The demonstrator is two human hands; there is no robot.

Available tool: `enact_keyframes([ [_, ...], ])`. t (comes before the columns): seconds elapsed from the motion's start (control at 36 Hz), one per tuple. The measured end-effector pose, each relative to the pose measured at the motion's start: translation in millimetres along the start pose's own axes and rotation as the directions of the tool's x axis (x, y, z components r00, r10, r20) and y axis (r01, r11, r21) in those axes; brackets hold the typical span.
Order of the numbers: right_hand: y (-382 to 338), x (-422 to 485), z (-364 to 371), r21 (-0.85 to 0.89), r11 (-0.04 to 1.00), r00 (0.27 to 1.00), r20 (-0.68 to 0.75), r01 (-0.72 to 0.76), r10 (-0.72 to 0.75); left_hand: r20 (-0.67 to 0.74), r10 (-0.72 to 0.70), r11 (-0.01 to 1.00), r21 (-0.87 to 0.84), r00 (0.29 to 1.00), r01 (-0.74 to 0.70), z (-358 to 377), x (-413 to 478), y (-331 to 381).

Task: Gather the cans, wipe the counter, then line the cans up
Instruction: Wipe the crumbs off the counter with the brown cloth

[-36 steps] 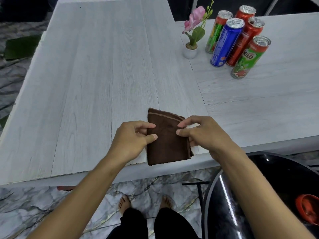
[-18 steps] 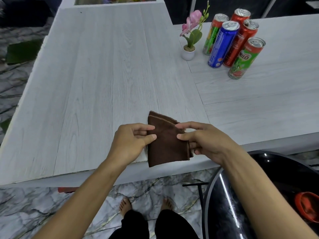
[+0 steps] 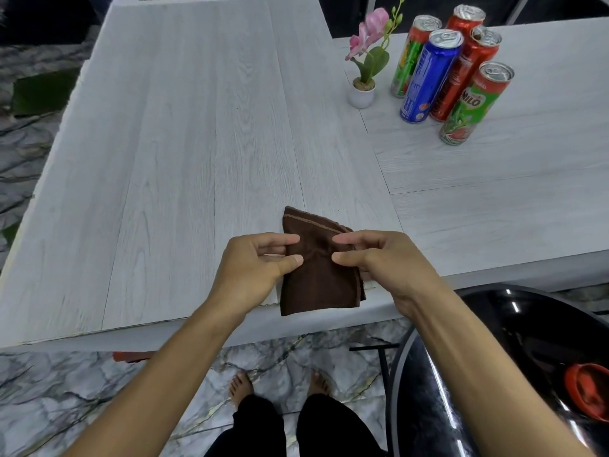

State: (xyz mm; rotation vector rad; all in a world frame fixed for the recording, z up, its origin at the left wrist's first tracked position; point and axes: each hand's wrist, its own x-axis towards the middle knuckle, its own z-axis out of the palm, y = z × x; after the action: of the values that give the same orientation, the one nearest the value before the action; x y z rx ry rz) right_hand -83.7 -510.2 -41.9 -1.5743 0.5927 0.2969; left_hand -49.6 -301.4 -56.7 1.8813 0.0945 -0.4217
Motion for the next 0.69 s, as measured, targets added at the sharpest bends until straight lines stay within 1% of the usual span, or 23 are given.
enact_keyframes([
  [0.14,1.7,-2.3,1.5,-0.022,1.000,0.999,-0.041,0.016,-0.016,-0.010,-0.014,0.999,-0.031,1.000,0.014,-0.9,-0.9,-0.6],
  [0.44,12.2,-24.2,-2.5,-0.111,0.993,0.994,-0.096,0.046,-0.057,0.006,-0.053,0.999,0.007,0.999,0.053,-3.7,-16.8,-6.7],
  [0.69,31.3,-58.4,-7.9,-0.044,0.998,0.992,-0.116,0.052,-0.057,0.046,-0.076,0.997,-0.012,0.996,0.077,-3.5,-44.9,-10.2],
])
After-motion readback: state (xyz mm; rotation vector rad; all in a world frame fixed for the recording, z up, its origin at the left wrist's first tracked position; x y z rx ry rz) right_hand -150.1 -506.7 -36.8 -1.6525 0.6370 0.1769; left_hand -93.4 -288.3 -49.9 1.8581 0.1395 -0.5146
